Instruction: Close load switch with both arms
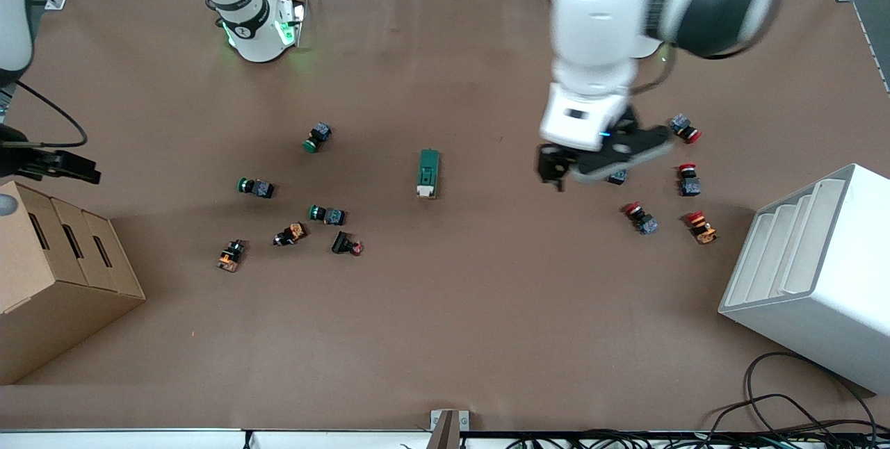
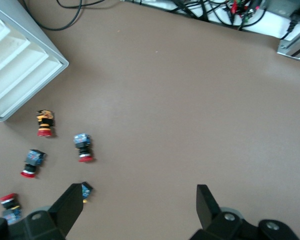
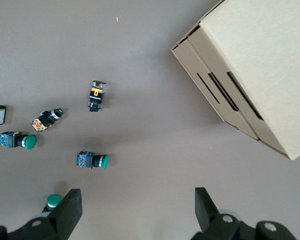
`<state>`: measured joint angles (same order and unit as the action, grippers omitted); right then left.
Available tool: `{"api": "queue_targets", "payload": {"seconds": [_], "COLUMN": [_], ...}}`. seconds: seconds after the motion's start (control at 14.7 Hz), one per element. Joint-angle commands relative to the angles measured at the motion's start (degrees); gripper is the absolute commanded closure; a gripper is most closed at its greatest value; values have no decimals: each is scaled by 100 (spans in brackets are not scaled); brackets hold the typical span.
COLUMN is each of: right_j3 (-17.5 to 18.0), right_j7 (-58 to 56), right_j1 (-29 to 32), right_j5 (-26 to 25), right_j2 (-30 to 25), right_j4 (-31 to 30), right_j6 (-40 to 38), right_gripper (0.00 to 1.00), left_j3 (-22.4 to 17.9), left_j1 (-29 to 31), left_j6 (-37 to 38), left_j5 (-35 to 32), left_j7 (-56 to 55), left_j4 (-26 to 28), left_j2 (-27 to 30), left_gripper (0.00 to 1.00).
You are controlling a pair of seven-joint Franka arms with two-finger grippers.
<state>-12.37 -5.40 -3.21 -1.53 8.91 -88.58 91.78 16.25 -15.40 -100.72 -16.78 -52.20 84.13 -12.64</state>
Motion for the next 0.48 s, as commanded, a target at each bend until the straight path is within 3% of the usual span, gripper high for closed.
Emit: {"api": "queue_targets", "payload": {"seconds": [0.0,0.2,0.41], "right_j3": [95,103,156], "right_j7": [-84,-23,4], "right_j1": [101,102,66], "right_j5": [-58,-23,126], "right_j2": [128,128,93], "right_j4": [463,596,666], "right_j6": [-483,-679,-679], "right_gripper": [0,0,0], "left_j3": [62,-270,-684], "left_j1": [747,1100,1311], "left_j6": [438,606,730], "left_j5": [569,667,1246], "left_j7": [1144,2728,3758], "left_j4": [78,393,762], "left_j2": [401,866,1341], "left_gripper": [0,0,0]}}
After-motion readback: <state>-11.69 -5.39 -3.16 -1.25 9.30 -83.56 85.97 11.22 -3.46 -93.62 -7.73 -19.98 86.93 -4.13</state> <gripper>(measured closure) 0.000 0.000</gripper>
